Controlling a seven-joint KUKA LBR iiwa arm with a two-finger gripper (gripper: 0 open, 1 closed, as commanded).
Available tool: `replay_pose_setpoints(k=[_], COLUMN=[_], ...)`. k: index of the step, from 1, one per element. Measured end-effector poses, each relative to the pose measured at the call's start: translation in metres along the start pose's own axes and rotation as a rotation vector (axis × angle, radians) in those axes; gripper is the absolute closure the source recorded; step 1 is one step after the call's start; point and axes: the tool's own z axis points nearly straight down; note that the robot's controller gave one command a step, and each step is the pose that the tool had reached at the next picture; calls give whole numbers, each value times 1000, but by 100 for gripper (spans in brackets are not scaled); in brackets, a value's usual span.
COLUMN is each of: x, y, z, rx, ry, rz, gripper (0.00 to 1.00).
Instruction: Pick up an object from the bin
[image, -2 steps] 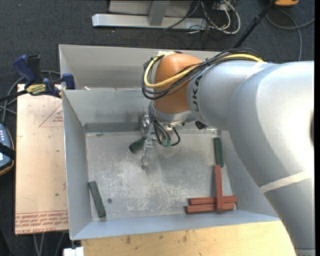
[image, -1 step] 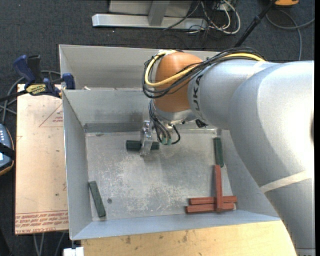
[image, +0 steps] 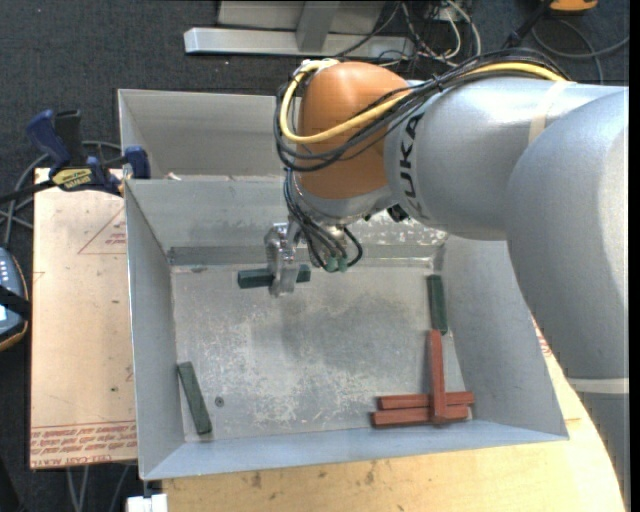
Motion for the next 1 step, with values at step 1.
replay_pose_setpoints(k=[1], x=[1], y=[6], z=[-98], rx=[0], ry=[-4], rz=[-3], gripper=[100])
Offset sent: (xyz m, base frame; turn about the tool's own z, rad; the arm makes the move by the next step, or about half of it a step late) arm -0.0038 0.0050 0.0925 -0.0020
